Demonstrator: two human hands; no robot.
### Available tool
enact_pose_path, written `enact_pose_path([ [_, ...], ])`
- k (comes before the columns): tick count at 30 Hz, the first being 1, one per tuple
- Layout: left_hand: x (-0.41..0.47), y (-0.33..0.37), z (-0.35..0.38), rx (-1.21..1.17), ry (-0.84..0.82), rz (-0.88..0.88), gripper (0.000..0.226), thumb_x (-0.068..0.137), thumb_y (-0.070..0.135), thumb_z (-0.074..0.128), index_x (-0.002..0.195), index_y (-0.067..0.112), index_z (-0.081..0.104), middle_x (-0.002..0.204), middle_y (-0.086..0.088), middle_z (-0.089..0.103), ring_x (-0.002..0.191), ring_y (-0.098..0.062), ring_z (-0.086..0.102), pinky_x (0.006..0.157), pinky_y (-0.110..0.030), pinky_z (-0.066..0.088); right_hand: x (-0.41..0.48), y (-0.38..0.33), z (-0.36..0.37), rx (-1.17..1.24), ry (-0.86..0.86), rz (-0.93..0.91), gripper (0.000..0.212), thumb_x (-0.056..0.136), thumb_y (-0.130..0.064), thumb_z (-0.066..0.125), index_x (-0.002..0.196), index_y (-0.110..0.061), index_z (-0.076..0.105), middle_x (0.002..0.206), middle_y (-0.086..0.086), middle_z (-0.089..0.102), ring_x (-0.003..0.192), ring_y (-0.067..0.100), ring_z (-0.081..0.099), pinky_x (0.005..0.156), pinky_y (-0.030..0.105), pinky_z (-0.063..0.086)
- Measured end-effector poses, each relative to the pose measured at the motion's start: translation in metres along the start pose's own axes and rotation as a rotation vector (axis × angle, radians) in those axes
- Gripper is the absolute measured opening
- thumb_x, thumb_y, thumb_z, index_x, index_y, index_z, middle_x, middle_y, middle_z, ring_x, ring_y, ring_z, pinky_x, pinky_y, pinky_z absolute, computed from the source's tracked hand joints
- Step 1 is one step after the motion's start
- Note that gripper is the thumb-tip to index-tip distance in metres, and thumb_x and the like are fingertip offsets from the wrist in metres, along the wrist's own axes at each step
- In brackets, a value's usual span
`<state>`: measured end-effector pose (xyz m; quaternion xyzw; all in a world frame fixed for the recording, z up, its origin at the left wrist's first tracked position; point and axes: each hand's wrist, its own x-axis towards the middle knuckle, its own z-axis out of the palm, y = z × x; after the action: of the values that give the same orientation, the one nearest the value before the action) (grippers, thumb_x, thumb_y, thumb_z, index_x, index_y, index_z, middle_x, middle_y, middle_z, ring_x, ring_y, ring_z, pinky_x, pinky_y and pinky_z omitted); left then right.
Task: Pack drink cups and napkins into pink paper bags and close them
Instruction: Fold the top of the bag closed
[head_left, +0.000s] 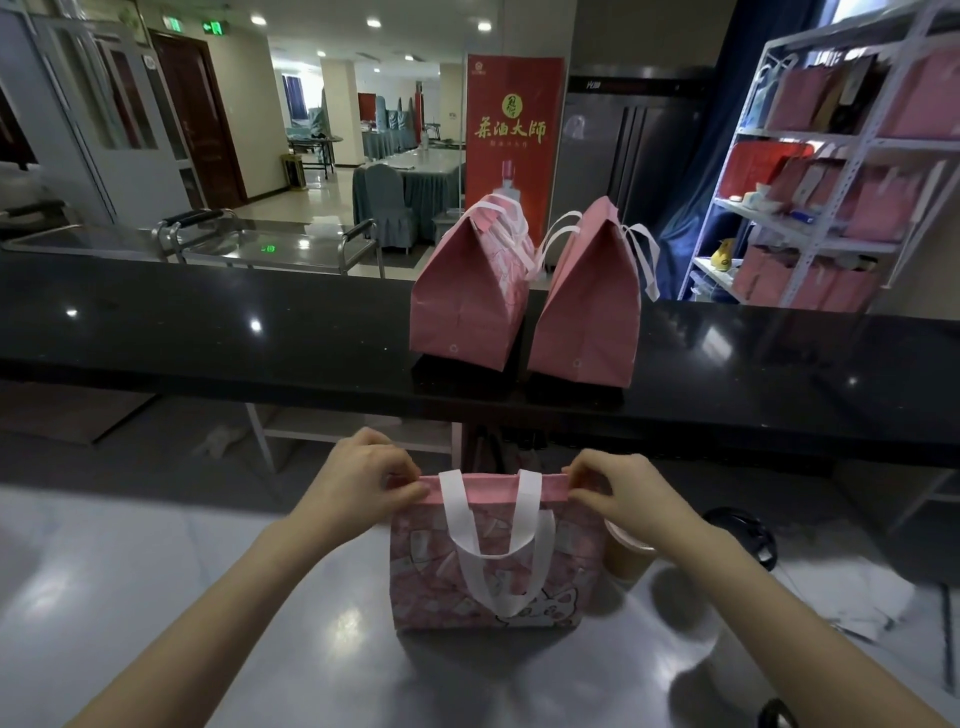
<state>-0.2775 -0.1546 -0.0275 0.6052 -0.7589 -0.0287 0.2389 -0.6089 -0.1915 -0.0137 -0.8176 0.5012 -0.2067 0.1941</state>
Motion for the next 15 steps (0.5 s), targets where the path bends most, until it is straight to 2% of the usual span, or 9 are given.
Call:
enact_pose_path([
  [3,0.009,0.014,0.008,-0.121,-0.084,0.015,0.02,0.084,0.035,0.07,0.098,0.038,0.056,0.091,0.022,0.058,0.087,-0.001,0.058,0.071,-0.014,0.051,0.009,-0.013,0.001,-0.017,-0.052,0.024,0.027,0.083,-0.014,0.069,0.099,-0.033,0.06,0.101,-0.013,0.068,0.096,0.005,0.063,0.088,0.029,0.054],
  [5,0.013,0.019,0.014,-0.114,-0.088,0.042,0.025,0.085,0.029,0.069,0.107,0.035,0.059,0.096,0.022,0.059,0.086,0.0,0.059,0.073,-0.016,0.053,0.014,-0.017,0.003,-0.071,-0.086,0.039,0.033,0.081,-0.01,0.068,0.107,-0.03,0.065,0.104,-0.01,0.069,0.097,0.008,0.064,0.087,0.03,0.054],
  [10,0.014,0.021,0.024,0.008,-0.014,0.094,0.009,0.087,0.025,0.067,0.093,0.027,0.073,0.089,0.012,0.066,0.079,-0.006,0.06,0.069,-0.018,0.05,0.017,-0.018,0.009,-0.073,0.023,0.081,0.024,0.074,0.0,0.068,0.082,-0.022,0.075,0.078,-0.01,0.07,0.077,0.006,0.064,0.078,0.03,0.056],
  [12,0.013,0.021,0.027,0.009,-0.007,0.081,0.009,0.088,0.026,0.065,0.092,0.025,0.074,0.088,0.011,0.065,0.076,-0.005,0.057,0.068,-0.017,0.049,0.019,-0.019,0.011,-0.091,0.034,0.074,0.024,0.075,0.0,0.068,0.081,-0.022,0.076,0.078,-0.009,0.069,0.076,0.006,0.064,0.078,0.03,0.056],
  [15,0.015,0.019,0.025,-0.008,-0.072,0.03,0.007,0.086,0.031,0.066,0.09,0.031,0.072,0.086,0.019,0.059,0.077,-0.003,0.055,0.067,-0.014,0.046,0.021,-0.02,0.004,-0.058,-0.057,0.097,0.025,0.078,-0.003,0.066,0.088,-0.025,0.074,0.084,-0.012,0.069,0.081,0.001,0.063,0.079,0.023,0.056],
])
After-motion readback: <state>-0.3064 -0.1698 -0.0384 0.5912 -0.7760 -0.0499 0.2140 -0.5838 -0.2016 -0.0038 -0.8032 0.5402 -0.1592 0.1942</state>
